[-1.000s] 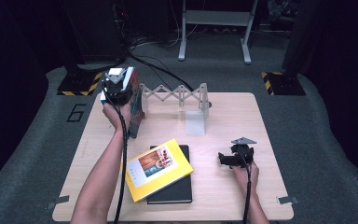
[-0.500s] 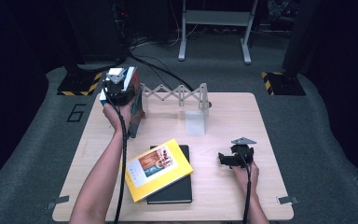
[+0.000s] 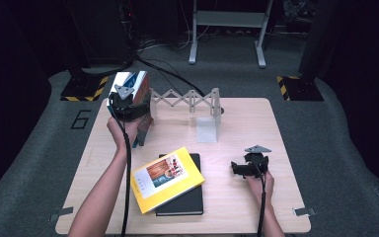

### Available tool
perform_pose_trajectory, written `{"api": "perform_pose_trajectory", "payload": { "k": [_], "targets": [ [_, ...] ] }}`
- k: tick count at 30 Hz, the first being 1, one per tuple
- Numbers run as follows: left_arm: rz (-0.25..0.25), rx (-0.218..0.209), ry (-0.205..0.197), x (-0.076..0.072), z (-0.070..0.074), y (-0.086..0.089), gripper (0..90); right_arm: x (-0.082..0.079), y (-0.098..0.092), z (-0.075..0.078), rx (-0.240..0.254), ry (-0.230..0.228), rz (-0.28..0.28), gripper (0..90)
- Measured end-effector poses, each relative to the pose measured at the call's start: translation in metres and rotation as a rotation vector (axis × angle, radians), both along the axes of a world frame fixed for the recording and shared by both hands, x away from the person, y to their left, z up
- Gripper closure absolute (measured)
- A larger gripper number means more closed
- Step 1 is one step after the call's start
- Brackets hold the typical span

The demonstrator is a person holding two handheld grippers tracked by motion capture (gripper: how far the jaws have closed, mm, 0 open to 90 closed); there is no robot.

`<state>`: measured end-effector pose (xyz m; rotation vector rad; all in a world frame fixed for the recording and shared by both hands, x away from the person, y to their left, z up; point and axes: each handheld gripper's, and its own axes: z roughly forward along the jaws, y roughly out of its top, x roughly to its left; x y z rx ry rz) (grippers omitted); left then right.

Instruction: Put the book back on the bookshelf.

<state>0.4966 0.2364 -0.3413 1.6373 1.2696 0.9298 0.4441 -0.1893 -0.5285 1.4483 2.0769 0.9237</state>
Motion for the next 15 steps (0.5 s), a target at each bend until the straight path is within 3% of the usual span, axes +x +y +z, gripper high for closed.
{"api": "perform_pose_trajectory", "payload": {
  "k": [6,15],
  "targets": [
    [-0.039,0.008,-0.008,-0.025,0.003,0.003,21.6,0.000,0.000,0.000,-0.001,0.000,-0.001,6.3],
    [-0.109,0.041,-0.015,-0.061,-0.007,0.003,15.3,-0.001,0.001,0.000,-0.006,0.000,-0.001,6.5]
  ]
}}
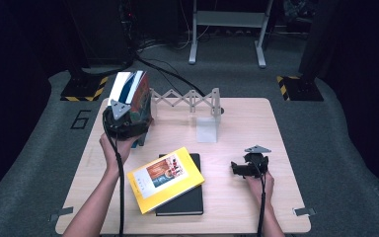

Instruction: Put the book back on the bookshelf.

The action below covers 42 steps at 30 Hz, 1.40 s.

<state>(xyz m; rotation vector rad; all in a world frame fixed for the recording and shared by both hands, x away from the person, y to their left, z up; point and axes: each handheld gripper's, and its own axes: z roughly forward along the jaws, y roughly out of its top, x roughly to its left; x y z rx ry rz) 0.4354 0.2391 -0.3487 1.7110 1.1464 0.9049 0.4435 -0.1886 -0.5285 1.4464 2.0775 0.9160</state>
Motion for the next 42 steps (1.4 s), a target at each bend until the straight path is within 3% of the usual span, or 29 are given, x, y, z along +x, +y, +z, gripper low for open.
{"api": "perform_pose_trajectory", "payload": {
  "k": [12,24,30,35,42],
  "targets": [
    [-0.064,0.001,0.071,-0.027,-0.040,0.007,11.0,-0.001,0.001,0.000,0.002,0.000,0.003,6.6],
    [-0.111,0.015,0.229,-0.036,-0.093,0.017,7.4,-0.002,0.002,0.000,0.002,-0.004,0.010,6.6],
    [-0.123,0.005,0.289,-0.041,-0.115,0.023,6.4,-0.002,0.002,0.000,0.002,-0.002,0.015,6.7],
    [-0.127,0.006,0.328,-0.047,-0.125,0.025,4.9,-0.002,0.002,0.000,0.002,-0.002,0.016,6.7],
    [-0.119,-0.002,0.350,-0.055,-0.135,0.027,1.1,-0.003,0.002,0.000,0.001,-0.002,0.021,7.2]
  ]
}}
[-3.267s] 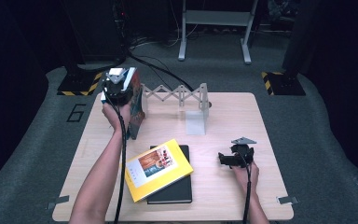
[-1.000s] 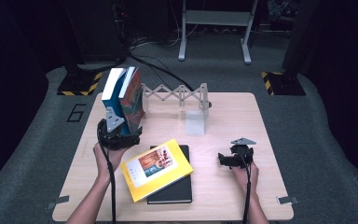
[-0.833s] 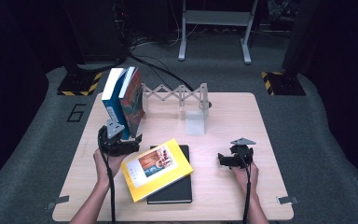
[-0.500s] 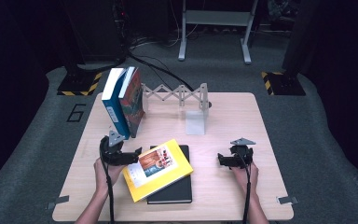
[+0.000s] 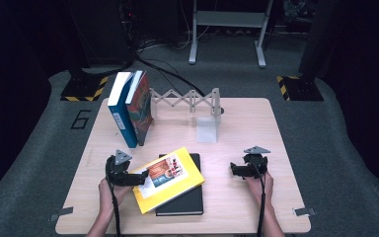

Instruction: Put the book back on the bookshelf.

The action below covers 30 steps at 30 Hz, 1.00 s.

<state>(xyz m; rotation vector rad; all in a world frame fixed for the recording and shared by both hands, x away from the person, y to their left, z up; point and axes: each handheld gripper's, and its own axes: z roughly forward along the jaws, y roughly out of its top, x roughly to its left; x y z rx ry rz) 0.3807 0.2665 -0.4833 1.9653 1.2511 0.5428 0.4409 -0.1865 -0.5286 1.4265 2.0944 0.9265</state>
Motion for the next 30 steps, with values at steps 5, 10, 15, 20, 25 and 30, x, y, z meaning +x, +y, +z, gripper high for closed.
{"api": "perform_pose_trajectory", "payload": {
  "k": [5,10,15,20,25,30],
  "targets": [
    [0.003,-0.015,0.018,-0.006,-0.002,0.004,0.0,0.000,0.000,0.000,-0.001,0.003,0.005,7.2],
    [0.019,-0.042,0.017,-0.013,-0.005,0.008,0.0,-0.001,0.001,0.001,-0.001,0.011,0.022,5.9],
    [0.022,-0.048,0.025,-0.017,-0.003,0.013,0.0,-0.004,0.001,0.004,0.025,0.037,0.055,4.6],
    [0.036,-0.069,0.023,-0.022,-0.006,0.016,0.0,-0.013,0.009,0.023,0.079,0.017,0.097,4.3],
    [0.035,-0.090,0.037,-0.025,-0.009,0.017,0.0,-0.020,0.032,0.042,0.081,0.012,0.207,5.3],
    [0.025,-0.096,0.043,-0.029,-0.010,0.017,0.1,-0.025,0.057,0.055,0.105,0.004,0.302,7.4]
  ]
}}
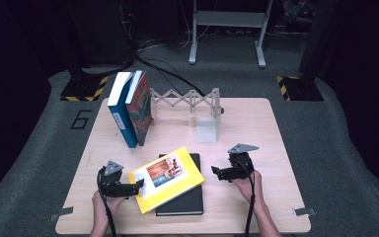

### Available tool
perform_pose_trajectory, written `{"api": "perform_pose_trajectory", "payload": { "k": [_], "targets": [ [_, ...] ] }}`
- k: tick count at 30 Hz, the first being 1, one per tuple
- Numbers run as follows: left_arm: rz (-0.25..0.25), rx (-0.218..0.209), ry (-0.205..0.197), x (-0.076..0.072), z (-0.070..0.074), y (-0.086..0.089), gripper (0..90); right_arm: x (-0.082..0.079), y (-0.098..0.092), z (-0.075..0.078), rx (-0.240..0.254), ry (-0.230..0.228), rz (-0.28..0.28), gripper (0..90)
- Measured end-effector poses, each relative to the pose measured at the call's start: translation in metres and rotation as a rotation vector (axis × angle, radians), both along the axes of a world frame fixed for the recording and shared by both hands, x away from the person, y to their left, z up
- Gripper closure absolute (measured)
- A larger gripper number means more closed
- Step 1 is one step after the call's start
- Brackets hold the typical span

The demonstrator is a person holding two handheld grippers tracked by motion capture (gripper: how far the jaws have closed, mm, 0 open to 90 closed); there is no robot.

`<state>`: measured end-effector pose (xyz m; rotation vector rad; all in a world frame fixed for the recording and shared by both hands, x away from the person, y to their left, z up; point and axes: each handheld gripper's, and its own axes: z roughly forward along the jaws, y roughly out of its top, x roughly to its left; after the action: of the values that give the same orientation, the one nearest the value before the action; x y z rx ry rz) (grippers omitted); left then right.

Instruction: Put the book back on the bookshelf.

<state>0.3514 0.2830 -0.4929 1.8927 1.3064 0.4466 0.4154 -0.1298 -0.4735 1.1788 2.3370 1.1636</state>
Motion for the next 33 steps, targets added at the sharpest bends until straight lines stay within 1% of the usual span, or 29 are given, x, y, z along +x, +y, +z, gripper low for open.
{"api": "perform_pose_trajectory", "payload": {
  "k": [4,5,6,9,11,12,14,16,18,19,20,21,22,23,25,26,28,29,31,33],
  "targets": [
    [-0.008,-0.011,0.011,-0.004,0.000,0.001,2.1,-0.002,0.019,0.005,0.005,0.000,0.062,9.0],
    [-0.018,-0.016,0.018,-0.005,0.000,0.000,2.4,-0.003,0.022,0.006,0.005,0.003,0.067,9.8],
    [-0.022,-0.015,0.019,-0.006,0.000,-0.001,3.1,-0.002,0.028,0.007,-0.002,0.001,0.093,10.8],
    [-0.033,-0.017,0.029,-0.007,0.001,-0.003,3.6,0.000,0.041,0.008,-0.003,0.011,0.125,13.5],
    [-0.039,-0.021,0.036,-0.008,0.002,-0.004,4.6,0.002,0.048,0.008,-0.002,0.028,0.151,14.7],
    [-0.038,-0.024,0.034,-0.008,0.002,-0.005,5.3,0.003,0.052,0.007,-0.008,0.025,0.160,15.4],
    [-0.045,-0.029,0.040,-0.009,0.002,-0.005,7.3,0.005,0.059,0.005,-0.017,0.033,0.179,18.7],
    [-0.053,-0.037,0.043,-0.009,0.002,-0.007,9.5,0.008,0.065,0.001,-0.022,0.055,0.194,23.1],
    [-0.055,-0.041,0.042,-0.008,0.002,-0.008,9.8,0.011,0.070,-0.003,-0.024,0.077,0.215,26.8],
    [-0.056,-0.043,0.042,-0.008,0.002,-0.007,11.0,0.013,0.071,-0.004,-0.018,0.081,0.223,28.7],
    [-0.057,-0.049,0.046,-0.007,0.002,-0.008,11.5,0.014,0.072,-0.005,-0.001,0.088,0.227,31.4],
    [-0.058,-0.048,0.041,-0.007,0.002,-0.008,12.4,0.013,0.072,-0.004,0.012,0.108,0.219,34.7],
    [-0.058,-0.045,0.041,-0.007,0.002,-0.008,13.1,0.013,0.072,-0.005,0.018,0.110,0.219,37.6],
    [-0.061,-0.044,0.041,-0.006,0.002,-0.008,13.6,0.014,0.071,-0.005,0.024,0.110,0.232,40.5],
    [-0.064,-0.049,0.046,-0.005,0.002,-0.008,14.5,0.013,0.071,-0.005,0.035,0.108,0.237,43.8],
    [-0.068,-0.050,0.044,-0.004,0.002,-0.008,14.6,0.012,0.071,-0.005,0.042,0.118,0.233,45.0],
    [-0.067,-0.048,0.048,-0.002,0.003,-0.010,14.8,0.011,0.071,-0.005,0.039,0.113,0.238,47.5],
    [-0.073,-0.045,0.050,-0.001,0.003,-0.010,15.1,0.010,0.071,-0.004,0.041,0.125,0.236,47.9],
    [-0.079,-0.048,0.054,0.002,0.003,-0.011,15.2,0.009,0.070,-0.004,0.033,0.113,0.235,48.0],
    [-0.079,-0.051,0.049,0.006,0.003,-0.012,15.2,0.008,0.070,-0.004,0.037,0.120,0.227,48.4]
  ]
}}
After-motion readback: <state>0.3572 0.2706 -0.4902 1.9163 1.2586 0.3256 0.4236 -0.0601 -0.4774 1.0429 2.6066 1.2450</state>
